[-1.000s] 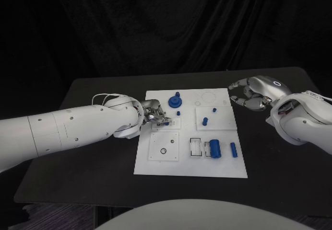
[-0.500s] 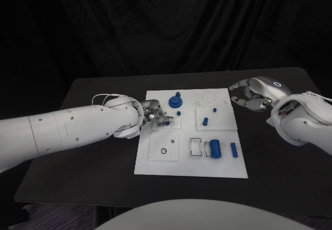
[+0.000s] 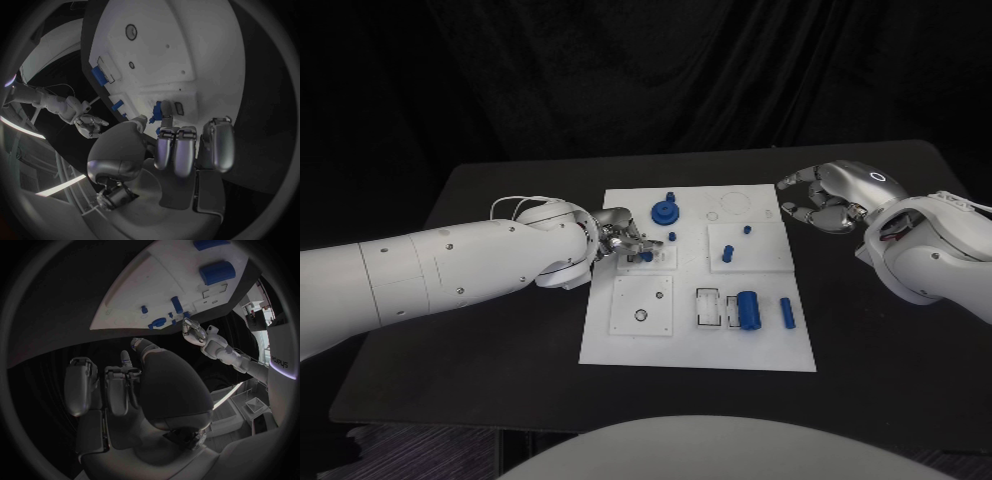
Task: Assemble the parts on the task board
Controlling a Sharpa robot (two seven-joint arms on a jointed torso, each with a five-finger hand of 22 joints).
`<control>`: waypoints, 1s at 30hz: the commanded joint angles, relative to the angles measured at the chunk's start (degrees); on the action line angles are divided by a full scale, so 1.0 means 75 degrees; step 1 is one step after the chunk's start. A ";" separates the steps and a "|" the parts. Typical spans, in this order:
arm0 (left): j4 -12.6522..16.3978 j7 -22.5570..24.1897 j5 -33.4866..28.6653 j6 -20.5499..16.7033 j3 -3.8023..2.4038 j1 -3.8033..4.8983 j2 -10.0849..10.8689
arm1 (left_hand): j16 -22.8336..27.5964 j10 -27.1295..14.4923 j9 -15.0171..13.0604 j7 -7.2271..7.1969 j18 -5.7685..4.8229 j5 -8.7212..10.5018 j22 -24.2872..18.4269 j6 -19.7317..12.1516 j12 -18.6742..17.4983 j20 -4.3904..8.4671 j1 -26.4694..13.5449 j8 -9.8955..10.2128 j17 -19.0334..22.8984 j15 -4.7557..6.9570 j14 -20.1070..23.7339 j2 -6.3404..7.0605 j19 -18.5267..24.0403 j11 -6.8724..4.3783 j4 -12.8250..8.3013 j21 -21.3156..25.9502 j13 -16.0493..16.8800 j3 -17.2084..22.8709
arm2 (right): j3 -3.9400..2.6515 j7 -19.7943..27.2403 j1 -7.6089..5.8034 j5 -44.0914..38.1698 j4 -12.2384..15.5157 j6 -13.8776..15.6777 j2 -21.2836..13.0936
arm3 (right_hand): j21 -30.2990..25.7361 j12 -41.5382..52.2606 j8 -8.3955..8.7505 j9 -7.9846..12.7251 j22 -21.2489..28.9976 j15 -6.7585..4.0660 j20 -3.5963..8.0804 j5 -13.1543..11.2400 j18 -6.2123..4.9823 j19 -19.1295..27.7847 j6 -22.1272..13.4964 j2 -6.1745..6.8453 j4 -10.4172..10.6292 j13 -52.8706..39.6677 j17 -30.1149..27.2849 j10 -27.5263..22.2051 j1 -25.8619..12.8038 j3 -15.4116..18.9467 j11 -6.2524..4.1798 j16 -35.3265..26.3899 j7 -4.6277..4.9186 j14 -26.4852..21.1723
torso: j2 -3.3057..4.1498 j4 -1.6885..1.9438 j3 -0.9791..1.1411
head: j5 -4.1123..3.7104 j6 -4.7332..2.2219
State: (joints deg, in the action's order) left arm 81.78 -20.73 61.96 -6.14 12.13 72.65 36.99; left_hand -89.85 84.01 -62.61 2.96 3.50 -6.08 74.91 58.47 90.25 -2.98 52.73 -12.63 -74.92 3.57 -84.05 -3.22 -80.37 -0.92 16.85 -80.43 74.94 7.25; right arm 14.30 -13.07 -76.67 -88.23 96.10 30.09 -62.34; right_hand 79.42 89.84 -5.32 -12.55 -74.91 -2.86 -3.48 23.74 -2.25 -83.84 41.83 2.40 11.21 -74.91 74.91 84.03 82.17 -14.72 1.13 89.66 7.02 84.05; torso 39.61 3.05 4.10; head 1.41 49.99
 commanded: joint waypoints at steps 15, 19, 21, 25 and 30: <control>-0.0019 0.0381 -0.0021 -0.0135 0.0004 -0.0042 -0.0022 | -0.0020 0.0799 -0.0784 -0.0077 -0.0005 -0.0256 0.0772 0.0044 -0.0033 0.0022 0.0005 -0.0304 -0.2011 0.0026 -0.0794 -0.0362 0.0003 -0.0038 -0.0011 0.0059 0.2007 -0.0393 | -0.0005 -0.0130 0.0024 -0.0025 0.0015 -0.0048 -0.0018 | -0.0047 0.0021 0.0030 0.0014 -0.1543 0.0068 -0.0052 0.0058 -0.0054 -0.0180 0.0040 0.0003 0.0002 -0.2012 0.1992 0.0796 -0.0020 -0.0043 0.0045 0.0019 0.0008 0.0785 | 0.0004 0.0002 0.0004 | -0.0003 0.0002; -0.0026 0.0360 -0.0021 -0.0107 0.0004 -0.0043 -0.0024 | -0.0020 0.0799 -0.1009 -0.0093 -0.0006 -0.0435 0.0789 0.0014 -0.0033 0.0037 0.0072 -0.0384 -0.2011 0.0037 -0.0794 -0.0440 -0.0003 -0.0055 -0.0014 0.0065 0.2007 -0.0459 | -0.0005 -0.0131 0.0024 -0.0025 0.0021 -0.0056 -0.0022 | -0.0047 0.0021 0.0030 0.0014 -0.1543 0.0068 -0.0052 0.0058 -0.0054 -0.0180 0.0040 0.0003 0.0002 -0.2012 0.1992 0.0796 -0.0020 -0.0043 0.0045 0.0019 0.0008 0.0785 | 0.0004 0.0006 0.0003 | -0.0004 0.0002; -0.0031 0.0358 -0.0021 -0.0102 0.0004 -0.0044 -0.0026 | -0.0020 0.0799 -0.1185 -0.0106 -0.0005 -0.0560 0.0798 -0.0001 -0.0033 0.0047 0.0122 -0.0450 -0.2011 0.0046 -0.0794 -0.0486 -0.0004 -0.0069 -0.0015 0.0073 0.2007 -0.0508 | -0.0005 -0.0129 0.0024 -0.0025 0.0023 -0.0058 -0.0025 | -0.0047 0.0021 0.0030 0.0014 -0.1543 0.0068 -0.0052 0.0058 -0.0054 -0.0180 0.0040 0.0003 0.0002 -0.2012 0.1992 0.0796 -0.0020 -0.0043 0.0045 0.0019 0.0008 0.0785 | 0.0005 0.0006 0.0005 | -0.0001 0.0002; -0.0040 0.0371 -0.0021 -0.0100 0.0004 -0.0045 -0.0032 | -0.0020 0.0799 -0.1513 -0.0128 -0.0006 -0.0767 0.0814 -0.0054 -0.0033 0.0060 0.0229 -0.0568 -0.2011 0.0066 -0.0794 -0.0543 -0.0006 -0.0084 -0.0016 0.0088 0.2007 -0.0581 | -0.0006 -0.0129 0.0024 -0.0025 0.0029 -0.0064 -0.0032 | -0.0056 0.0021 0.0031 0.0015 -0.1540 0.0069 -0.0052 0.0060 -0.0056 -0.0176 0.0043 0.0001 0.0004 -0.2012 0.1985 0.0796 -0.0026 -0.0051 0.0045 0.0011 0.0008 0.0783 | 0.0006 0.0004 0.0007 | 0.0003 0.0002; -0.0043 0.0390 -0.0021 -0.0085 0.0004 -0.0046 -0.0040 | -0.0020 0.0799 -0.1849 -0.0149 -0.0005 -0.0995 0.0835 -0.0118 -0.0033 0.0077 0.0370 -0.0700 -0.2011 0.0077 -0.0794 -0.0603 -0.0012 -0.0104 -0.0025 0.0101 0.2007 -0.0626 | -0.0006 -0.0128 0.0024 -0.0025 0.0037 -0.0066 -0.0037 | -0.0056 0.0021 0.0031 0.0015 -0.1540 0.0069 -0.0052 0.0060 -0.0056 -0.0176 0.0043 0.0001 0.0004 -0.2012 0.1985 0.0796 -0.0026 -0.0051 0.0045 0.0011 0.0008 0.0783 | 0.0005 0.0011 0.0007 | -0.0004 0.0002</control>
State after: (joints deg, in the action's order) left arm 81.40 -18.95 61.96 -6.61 12.20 72.39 36.81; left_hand -89.85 84.04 -74.95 2.03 3.50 -13.47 74.91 57.94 90.25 -2.77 55.12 -17.75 -74.91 3.78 -83.83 -7.85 -80.59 -1.33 16.68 -79.98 74.95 2.86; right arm 14.28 -13.16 -76.63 -88.23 96.24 29.83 -62.53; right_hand 79.18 89.84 -5.32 -12.50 -74.91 -2.86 -3.48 23.95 -2.25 -83.84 41.83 2.40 11.21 -74.95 74.91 84.03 82.17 -14.72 1.13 89.66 7.02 84.05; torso 39.64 3.09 4.15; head 1.42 49.99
